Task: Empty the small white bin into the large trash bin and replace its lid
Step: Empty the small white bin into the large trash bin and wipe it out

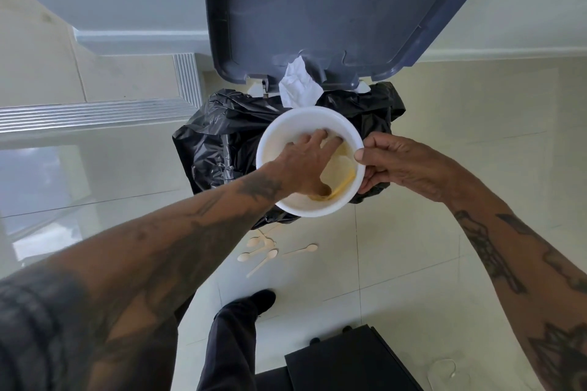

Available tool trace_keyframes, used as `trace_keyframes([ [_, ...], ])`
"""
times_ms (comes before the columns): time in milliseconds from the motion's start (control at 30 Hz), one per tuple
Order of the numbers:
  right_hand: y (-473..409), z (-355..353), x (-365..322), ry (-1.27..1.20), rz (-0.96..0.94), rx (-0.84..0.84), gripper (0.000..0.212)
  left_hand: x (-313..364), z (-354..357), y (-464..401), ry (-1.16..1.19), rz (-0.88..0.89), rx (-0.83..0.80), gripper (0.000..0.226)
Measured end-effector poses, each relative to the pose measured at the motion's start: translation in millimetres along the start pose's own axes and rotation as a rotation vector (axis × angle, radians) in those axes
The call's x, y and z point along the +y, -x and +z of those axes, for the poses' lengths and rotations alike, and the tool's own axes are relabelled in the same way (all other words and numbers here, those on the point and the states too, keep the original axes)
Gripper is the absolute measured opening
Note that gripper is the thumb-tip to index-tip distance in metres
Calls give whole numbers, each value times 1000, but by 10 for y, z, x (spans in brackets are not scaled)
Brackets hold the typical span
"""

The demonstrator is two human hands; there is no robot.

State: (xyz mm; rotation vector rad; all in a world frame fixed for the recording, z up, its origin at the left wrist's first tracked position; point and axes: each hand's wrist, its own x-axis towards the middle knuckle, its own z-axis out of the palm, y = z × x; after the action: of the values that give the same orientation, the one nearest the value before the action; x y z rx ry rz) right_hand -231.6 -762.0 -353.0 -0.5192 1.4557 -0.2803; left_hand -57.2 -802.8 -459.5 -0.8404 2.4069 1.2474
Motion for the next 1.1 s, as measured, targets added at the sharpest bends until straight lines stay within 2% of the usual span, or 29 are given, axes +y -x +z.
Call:
trace_keyframes([
  [67, 22, -12, 22, -8, -20, -20, 20, -38, 46, -92, -3, -38, -21, 102],
  [233, 38, -56, 124, -59, -23, -8, 25, -43, 192, -158, 96, -23, 23, 54],
  [300, 25, -81, 161, -42, -10, 14, 32, -15, 193, -132, 151, -18, 55, 44],
  [433, 30, -194, 197, -16, 7, 102, 38, 79, 44, 5, 273, 24, 164, 37],
  [500, 60, -273, 196, -29, 8, 145, 33, 85, -91, 130, 322, 58, 234, 36],
  [600, 101, -378, 169, -31, 14, 147, 28, 55, -327, 336, 351, 99, 337, 35],
  [733, 111, -478, 156, 44, 40, 163, 36, -92, -564, 546, 368, 169, 521, 27],
  [867, 180, -564, 145, 64, 42, 204, 21, -417, -520, 676, 350, 49, 687, 26],
  [933, 235, -618, 155, 69, 47, 231, 25, -572, -379, 645, 316, -56, 644, 29],
  [967, 261, -641, 165, 68, 48, 244, 27, -631, -297, 605, 310, -122, 559, 35],
  [1067, 340, -672, 162, 65, 48, 291, 18, -698, -58, 458, 262, -307, 111, 75],
  [1100, 365, -659, 148, 81, 43, 319, 16, -695, 0, 420, 207, -321, 17, 86],
])
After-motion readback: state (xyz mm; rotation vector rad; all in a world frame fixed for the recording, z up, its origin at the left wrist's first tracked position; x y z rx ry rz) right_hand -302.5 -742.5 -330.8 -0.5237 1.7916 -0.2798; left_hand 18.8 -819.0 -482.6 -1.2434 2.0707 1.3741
